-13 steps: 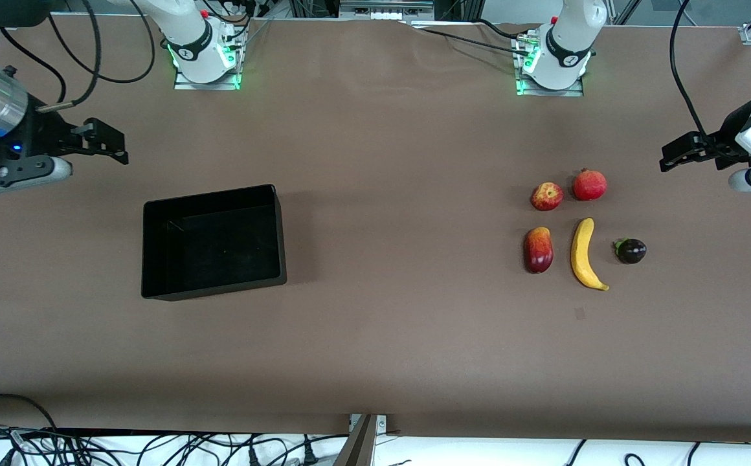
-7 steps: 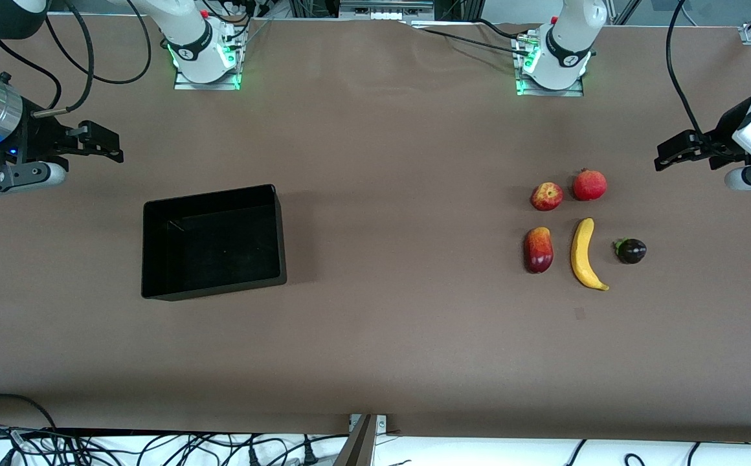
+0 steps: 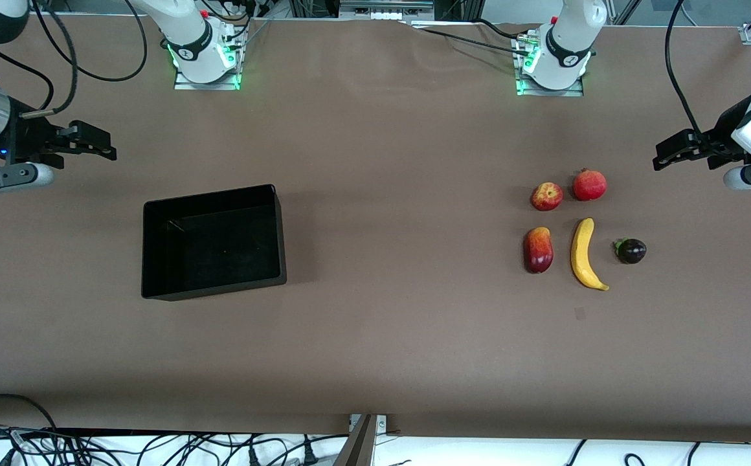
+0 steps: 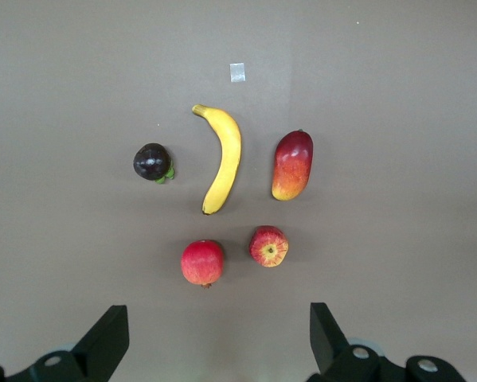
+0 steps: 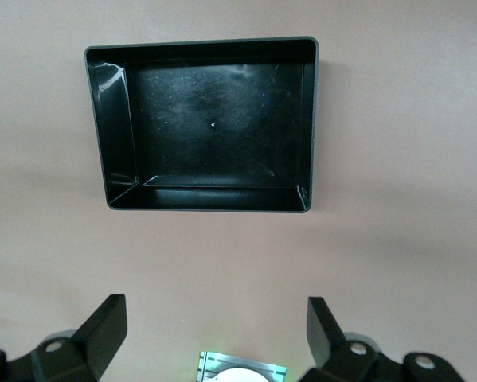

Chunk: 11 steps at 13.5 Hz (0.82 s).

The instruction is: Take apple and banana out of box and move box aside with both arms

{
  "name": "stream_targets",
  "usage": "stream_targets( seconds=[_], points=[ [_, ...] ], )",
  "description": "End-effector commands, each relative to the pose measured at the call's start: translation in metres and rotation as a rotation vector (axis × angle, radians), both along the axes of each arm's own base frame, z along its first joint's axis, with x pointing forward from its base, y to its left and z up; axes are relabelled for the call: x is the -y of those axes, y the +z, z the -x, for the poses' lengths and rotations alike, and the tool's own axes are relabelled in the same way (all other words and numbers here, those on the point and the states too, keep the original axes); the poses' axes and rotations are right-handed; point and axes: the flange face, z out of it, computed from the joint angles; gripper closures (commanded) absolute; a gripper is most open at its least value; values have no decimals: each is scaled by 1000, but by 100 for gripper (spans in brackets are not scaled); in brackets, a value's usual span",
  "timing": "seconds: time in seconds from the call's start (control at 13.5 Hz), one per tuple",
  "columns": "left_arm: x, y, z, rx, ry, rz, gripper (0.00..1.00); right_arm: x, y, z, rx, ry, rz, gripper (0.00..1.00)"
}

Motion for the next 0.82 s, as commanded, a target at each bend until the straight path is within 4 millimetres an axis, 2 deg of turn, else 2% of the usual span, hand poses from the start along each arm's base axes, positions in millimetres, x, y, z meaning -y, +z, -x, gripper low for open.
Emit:
stream_targets(
  seconds=[0.0, 0.3, 0.52, 0.74],
  points=[
    [0, 5, 6, 7, -7, 2, 0, 4, 6, 24, 40, 4, 4, 0],
    [-1, 4, 6, 2, -11, -19, 0, -5, 15, 51, 63, -14, 23, 0],
    [-1, 4, 6, 2, -11, -19, 0, -9, 29, 45, 100, 10, 81, 0],
    [-1, 3, 5, 1, -11, -19, 0, -11, 30, 39, 97, 8, 78, 0]
  ],
)
